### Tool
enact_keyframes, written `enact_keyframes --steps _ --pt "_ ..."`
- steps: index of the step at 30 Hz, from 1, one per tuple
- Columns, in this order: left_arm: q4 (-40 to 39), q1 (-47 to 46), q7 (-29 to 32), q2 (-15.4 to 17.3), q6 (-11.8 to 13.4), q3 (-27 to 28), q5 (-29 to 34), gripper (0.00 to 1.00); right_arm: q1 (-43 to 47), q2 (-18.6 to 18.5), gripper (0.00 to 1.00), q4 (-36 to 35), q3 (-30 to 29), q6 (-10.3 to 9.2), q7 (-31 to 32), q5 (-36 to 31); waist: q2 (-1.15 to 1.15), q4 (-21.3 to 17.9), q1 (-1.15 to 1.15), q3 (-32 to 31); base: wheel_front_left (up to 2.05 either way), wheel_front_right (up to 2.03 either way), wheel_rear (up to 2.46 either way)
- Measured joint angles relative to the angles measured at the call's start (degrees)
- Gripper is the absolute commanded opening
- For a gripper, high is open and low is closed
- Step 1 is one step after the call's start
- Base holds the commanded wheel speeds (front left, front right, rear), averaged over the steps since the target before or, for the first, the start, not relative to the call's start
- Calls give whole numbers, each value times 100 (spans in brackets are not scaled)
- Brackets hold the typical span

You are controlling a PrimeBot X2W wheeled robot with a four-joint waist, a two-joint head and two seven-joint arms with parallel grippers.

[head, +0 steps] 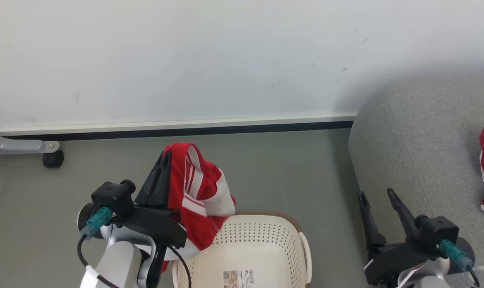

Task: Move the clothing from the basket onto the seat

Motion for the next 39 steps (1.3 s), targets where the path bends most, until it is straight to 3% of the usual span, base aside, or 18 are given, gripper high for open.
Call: enact_keyframes --steps 20,39 --pt "-1282 167 107 -15 0 -396 49 0 313 85 100 -388 260 -1 244 -1 0 -30 0 -205 0 0 0" --pt "-1775 298 491 -15 148 -546 49 0 394 119 100 -642 349 -9 415 -1 0 -39 0 -204 0 0 0"
